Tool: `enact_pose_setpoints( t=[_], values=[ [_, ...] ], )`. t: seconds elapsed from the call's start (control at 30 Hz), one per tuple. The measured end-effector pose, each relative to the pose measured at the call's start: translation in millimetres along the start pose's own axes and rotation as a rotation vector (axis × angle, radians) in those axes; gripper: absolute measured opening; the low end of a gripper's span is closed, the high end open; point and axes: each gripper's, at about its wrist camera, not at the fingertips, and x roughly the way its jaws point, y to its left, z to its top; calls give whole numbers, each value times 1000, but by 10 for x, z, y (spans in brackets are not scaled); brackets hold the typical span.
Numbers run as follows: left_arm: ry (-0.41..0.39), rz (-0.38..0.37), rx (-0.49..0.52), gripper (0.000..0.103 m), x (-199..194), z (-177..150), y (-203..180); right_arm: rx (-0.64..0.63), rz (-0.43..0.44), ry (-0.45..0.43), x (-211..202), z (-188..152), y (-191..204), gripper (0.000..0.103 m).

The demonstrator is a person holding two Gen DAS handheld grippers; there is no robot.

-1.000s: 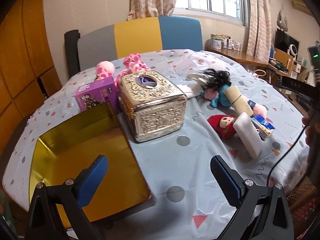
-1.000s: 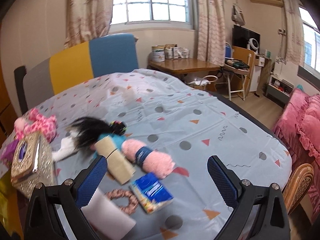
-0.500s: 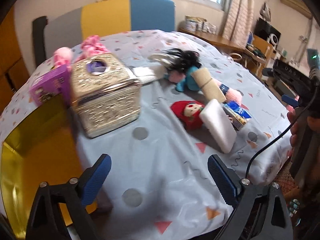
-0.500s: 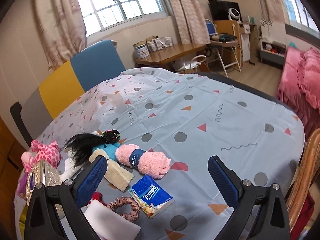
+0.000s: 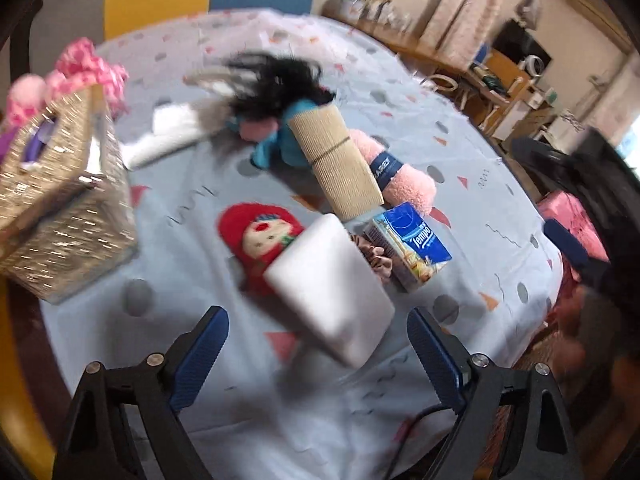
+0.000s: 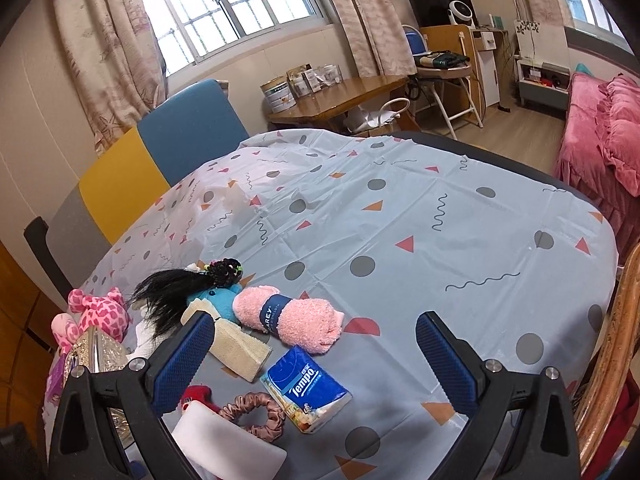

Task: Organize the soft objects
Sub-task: 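Grasp the white sponge with the left tool, then drop the white sponge into the gold tray with the left tool while the right tool grasps the red plush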

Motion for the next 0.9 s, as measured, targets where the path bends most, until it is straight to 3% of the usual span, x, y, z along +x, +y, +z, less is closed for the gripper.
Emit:
enact_pose_setpoints(
  t=[0.1,0.23,0.27,0.3,0.4,0.67,0.9],
  values=[
    [55,-11,-67,91,207,155,-115,13,5,6,13,6,-24,103],
    [72,39,-74,90,362,293,-243,19,17,21,49,4,-29,103],
    [79,48,-77,85,406,305,-243,18,21,27,58,2,-26,103],
    [80,61,-76,66,441,301,-231,15,22,31,67,0,-22,103],
    [99,52,-50,65,527,228,-169,16,29,44,93,-9,-27,103],
    [33,-22,1,63,198,-95,153,7,50,70,131,-24,-1,101],
    [-50,12,103,63,-230,-368,372,-171,152,198,288,-178,397,89]
  ],
)
